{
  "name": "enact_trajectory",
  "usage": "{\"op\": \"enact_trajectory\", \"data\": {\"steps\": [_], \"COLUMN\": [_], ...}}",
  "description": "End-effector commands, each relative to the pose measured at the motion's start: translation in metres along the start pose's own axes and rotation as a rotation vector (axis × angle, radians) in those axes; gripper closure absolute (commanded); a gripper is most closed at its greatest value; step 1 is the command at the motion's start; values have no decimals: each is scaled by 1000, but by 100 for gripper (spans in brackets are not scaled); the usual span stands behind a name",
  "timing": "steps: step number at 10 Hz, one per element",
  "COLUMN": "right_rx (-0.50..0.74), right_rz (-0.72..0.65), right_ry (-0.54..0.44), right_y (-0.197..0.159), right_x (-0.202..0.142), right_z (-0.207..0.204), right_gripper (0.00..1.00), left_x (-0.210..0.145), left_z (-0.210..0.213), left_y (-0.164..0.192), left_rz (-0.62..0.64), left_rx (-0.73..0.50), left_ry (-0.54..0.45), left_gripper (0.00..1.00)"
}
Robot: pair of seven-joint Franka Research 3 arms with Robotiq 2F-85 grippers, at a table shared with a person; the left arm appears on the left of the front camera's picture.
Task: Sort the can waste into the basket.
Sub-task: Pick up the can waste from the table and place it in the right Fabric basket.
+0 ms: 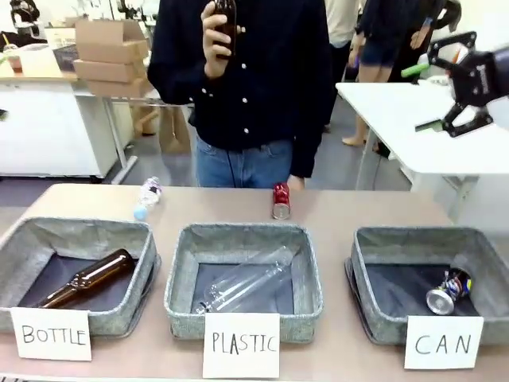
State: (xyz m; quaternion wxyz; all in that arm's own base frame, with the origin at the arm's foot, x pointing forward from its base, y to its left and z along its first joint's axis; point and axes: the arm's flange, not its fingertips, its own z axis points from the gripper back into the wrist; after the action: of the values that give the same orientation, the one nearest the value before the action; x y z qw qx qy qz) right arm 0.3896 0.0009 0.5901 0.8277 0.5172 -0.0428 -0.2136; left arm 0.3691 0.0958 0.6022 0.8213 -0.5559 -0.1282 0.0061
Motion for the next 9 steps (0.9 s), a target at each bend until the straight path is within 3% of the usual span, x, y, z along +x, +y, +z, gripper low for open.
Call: {"op": "enact_trajectory", "data": {"steps": [1, 9], "right_rx": [-9, -9], "right_rz": [27, 27], "right_ry": [-1, -1], "right_y": [-5, -5], "right_x": [-3, -3], "right_z": [1, 1], "right_gripper": [0, 0], "left_x": [-7, -7], "left_z": [-14, -14], "left_y": [-32, -32], "left_rz": [-36, -36], "left_rx": [82, 82], "left_ry": [68, 68], "left_gripper": [0, 0]}}
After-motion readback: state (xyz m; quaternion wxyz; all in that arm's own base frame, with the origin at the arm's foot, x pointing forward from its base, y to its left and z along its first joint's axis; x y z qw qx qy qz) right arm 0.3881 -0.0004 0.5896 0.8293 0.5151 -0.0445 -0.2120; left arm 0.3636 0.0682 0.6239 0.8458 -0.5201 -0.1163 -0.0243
